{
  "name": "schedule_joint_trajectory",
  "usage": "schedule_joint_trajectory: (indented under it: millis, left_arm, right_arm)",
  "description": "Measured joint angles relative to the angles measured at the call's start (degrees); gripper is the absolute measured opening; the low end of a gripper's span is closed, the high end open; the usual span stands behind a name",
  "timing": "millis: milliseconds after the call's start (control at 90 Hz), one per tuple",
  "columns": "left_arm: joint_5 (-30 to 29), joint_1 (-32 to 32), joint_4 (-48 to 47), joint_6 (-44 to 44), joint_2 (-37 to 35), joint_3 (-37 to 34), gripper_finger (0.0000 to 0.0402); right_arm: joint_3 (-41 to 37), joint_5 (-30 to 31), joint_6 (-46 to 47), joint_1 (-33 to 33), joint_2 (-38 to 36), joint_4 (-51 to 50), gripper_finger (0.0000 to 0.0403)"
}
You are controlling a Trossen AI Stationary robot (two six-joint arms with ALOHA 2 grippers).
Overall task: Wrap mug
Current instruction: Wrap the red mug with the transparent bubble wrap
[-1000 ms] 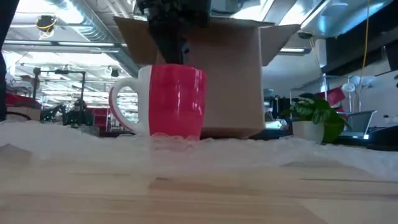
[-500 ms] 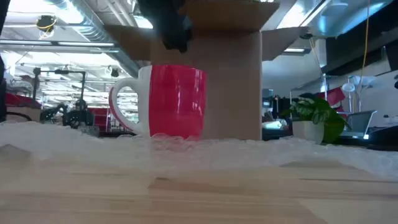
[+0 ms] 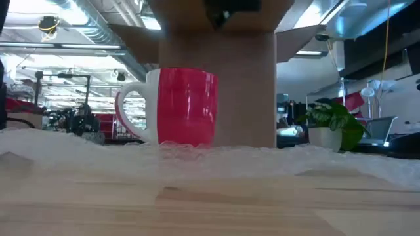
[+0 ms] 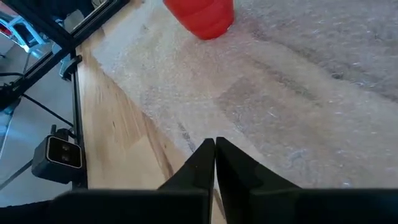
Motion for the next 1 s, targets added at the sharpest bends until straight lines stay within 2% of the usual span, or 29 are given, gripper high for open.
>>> schedule_joint_trajectory:
  millis: [89,222,344,578,822,911,1000]
  left_arm:
    - [-9.2,-0.8,-0.1,-2.7,0.9,0.0,0.0118]
    - [-25.4,-3.4,-6.0,-7.4,1.4,0.0,0.0110]
    - [-33.9,-7.3,-10.3,-13.0,1.4,0.0,0.0094]
    - [-38.5,-16.0,-12.0,-22.4,1.4,-0.9,0.0079]
    - [-41.0,-23.8,-20.1,-42.0,1.4,-5.0,0.0078]
    - [-43.3,-26.9,-22.1,-48.9,1.4,-6.3,0.0078]
    - [-44.7,-30.0,-25.6,-55.2,1.4,-7.0,0.0078]
  right_arm:
    - [0.0,0.3,0.0,0.0,0.0,0.4,0.0000]
    - [0.0,0.3,0.0,0.0,0.0,0.4,0.0000]
    - [0.0,0.3,0.0,0.0,0.0,0.4,0.0000]
    - [0.0,0.3,0.0,0.0,0.0,0.3,0.0000]
    - [0.0,-2.1,0.0,0.0,0.0,-0.2,0.0000]
    - [0.0,-5.8,0.1,-0.6,0.0,-2.4,0.0000]
    - [0.0,-14.7,1.4,-2.2,0.0,-6.2,0.0000]
